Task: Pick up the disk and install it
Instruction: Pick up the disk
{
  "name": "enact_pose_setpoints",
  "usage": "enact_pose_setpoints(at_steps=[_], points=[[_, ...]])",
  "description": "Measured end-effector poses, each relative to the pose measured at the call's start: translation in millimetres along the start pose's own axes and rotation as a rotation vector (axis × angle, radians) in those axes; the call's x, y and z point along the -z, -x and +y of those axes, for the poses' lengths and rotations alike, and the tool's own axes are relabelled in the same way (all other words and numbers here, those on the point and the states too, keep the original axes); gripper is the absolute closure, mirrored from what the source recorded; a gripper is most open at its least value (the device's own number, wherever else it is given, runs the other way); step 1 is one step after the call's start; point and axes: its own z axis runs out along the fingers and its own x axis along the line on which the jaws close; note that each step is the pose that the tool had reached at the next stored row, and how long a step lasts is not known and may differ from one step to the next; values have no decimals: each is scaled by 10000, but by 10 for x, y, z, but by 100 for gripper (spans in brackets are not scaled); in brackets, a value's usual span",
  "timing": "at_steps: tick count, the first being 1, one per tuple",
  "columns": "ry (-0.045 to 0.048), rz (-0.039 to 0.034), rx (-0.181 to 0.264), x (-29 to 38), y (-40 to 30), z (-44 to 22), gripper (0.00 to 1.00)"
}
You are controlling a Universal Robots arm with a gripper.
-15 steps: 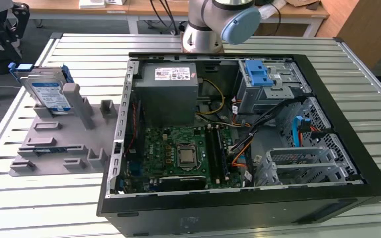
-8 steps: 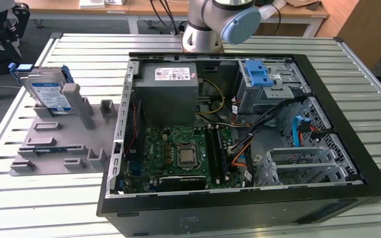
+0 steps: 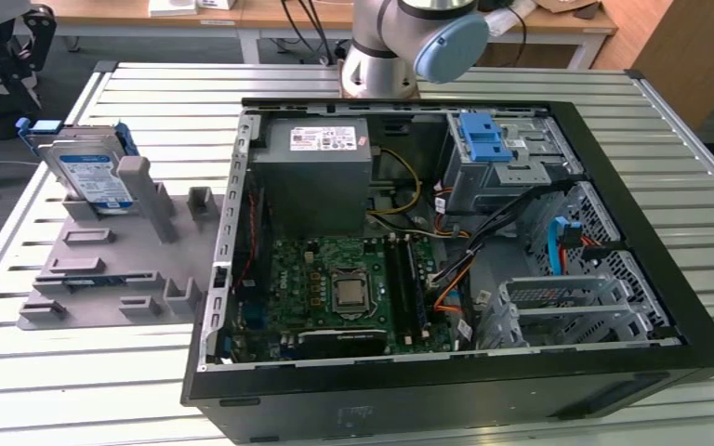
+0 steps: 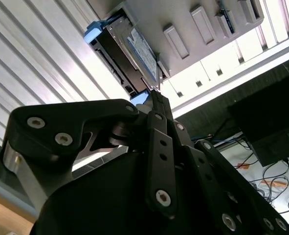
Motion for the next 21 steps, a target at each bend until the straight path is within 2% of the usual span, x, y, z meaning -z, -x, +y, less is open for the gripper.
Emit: enact_pose_setpoints(at_steps=[9,21], points=[[11,19,443,0,0,0,89],[11,20,473,0,0,0,89]])
